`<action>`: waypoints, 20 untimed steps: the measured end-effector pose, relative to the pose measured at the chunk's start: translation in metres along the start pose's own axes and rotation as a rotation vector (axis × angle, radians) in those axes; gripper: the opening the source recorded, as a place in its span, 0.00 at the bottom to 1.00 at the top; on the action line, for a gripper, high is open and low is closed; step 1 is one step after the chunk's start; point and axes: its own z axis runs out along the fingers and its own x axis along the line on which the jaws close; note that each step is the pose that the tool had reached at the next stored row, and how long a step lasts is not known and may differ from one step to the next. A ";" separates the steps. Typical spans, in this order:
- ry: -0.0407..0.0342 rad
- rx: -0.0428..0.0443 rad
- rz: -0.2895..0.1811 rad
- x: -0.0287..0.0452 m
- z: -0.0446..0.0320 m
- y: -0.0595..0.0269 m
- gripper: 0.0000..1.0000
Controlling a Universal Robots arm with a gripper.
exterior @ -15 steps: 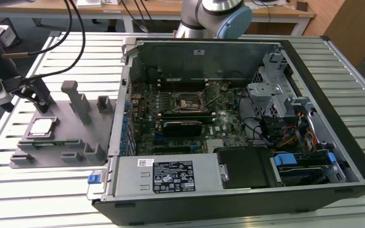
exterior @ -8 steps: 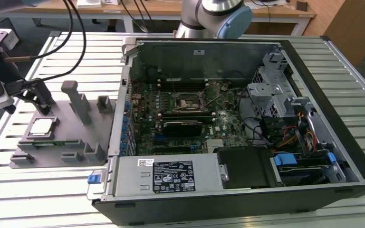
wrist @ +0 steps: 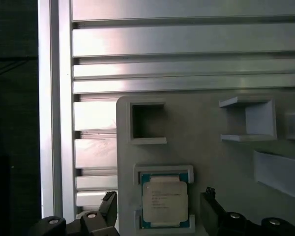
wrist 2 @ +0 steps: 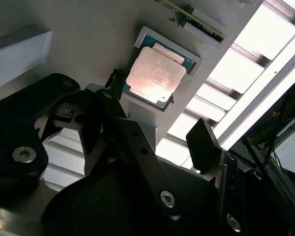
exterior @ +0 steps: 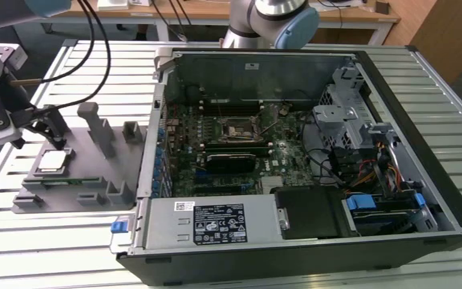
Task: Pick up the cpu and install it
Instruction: 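Pick up the cpu and move it towards the insertion slot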
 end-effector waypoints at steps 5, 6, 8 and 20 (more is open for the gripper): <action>-0.0002 -0.0001 -0.001 0.0000 0.0051 -0.0013 0.75; -0.0002 -0.0001 -0.002 0.0000 0.0062 -0.0015 0.75; 0.0000 0.0000 -0.003 0.0000 0.0080 -0.0017 0.75; 0.0007 0.0008 -0.020 0.0000 0.0136 -0.0025 0.75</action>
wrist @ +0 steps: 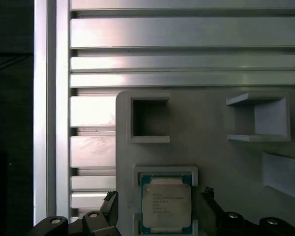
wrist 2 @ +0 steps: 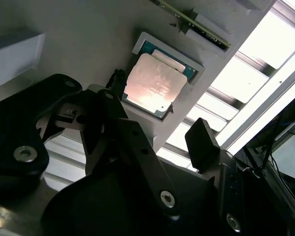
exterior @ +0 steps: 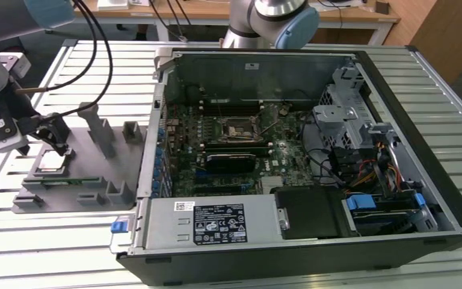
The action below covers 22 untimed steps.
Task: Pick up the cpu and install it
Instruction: 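Pick up the cpu and move it towards the insertion slot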
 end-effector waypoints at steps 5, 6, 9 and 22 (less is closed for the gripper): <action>0.0001 0.0000 -0.001 0.0000 0.0018 -0.0001 0.75; 0.0001 0.0002 -0.001 0.0000 0.0024 -0.0002 0.75; 0.0000 0.0004 -0.001 0.0000 0.0046 -0.0003 0.75; -0.0002 0.0004 0.003 -0.0047 0.0142 -0.0007 0.75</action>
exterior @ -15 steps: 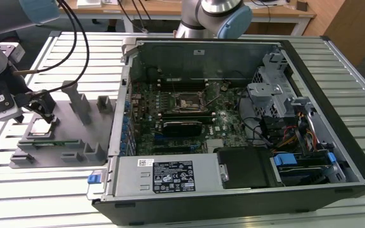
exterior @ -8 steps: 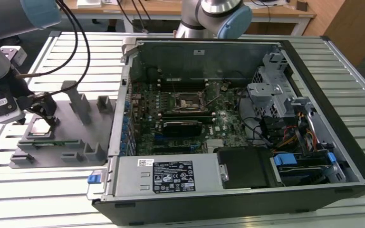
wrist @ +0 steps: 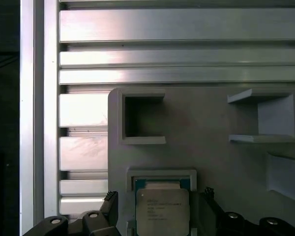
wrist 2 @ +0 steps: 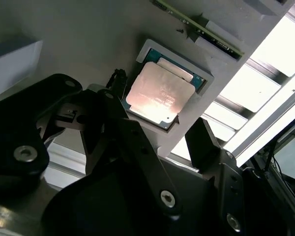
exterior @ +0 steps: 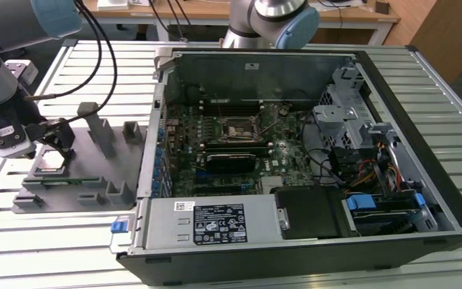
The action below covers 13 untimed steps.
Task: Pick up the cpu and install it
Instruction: 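Pick up the cpu and move it towards the insertion slot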
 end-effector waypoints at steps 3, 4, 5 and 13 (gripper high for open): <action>0.0001 0.0000 0.001 -0.0001 0.0011 -0.0010 0.75; -0.0002 -0.0001 0.003 -0.0001 0.0018 -0.0013 0.75; -0.0002 0.0000 0.005 -0.0001 0.0024 -0.0016 0.75; -0.0006 -0.0021 0.013 -0.0014 0.0059 -0.0050 0.75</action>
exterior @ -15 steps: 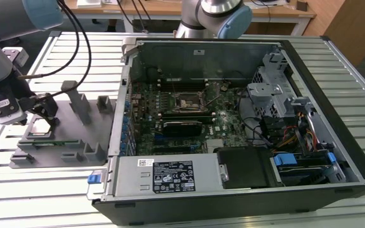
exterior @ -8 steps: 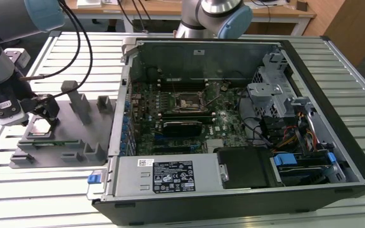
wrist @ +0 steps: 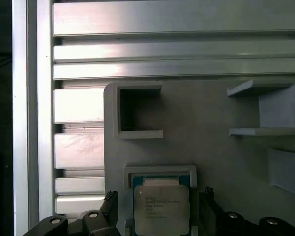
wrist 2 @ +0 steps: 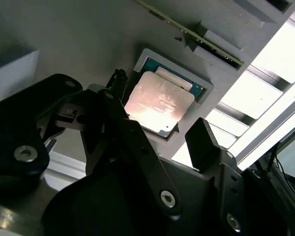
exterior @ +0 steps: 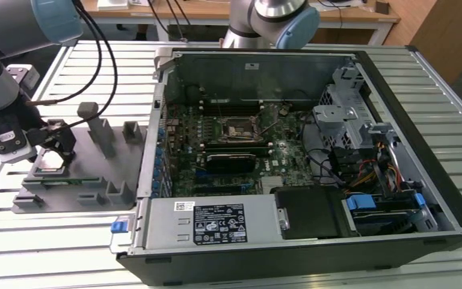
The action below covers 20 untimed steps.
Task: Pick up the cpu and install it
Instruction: 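Pick up the cpu and move it towards the insertion slot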
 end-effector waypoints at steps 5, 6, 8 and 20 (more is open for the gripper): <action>0.0004 -0.0003 -0.006 -0.0008 0.0008 -0.0019 0.75; 0.0008 -0.0003 -0.011 -0.0008 0.0008 -0.0023 0.75; 0.0007 -0.0004 -0.015 -0.0012 0.0011 -0.0025 0.73; 0.0010 -0.0003 -0.016 -0.0025 -0.0014 -0.0028 0.67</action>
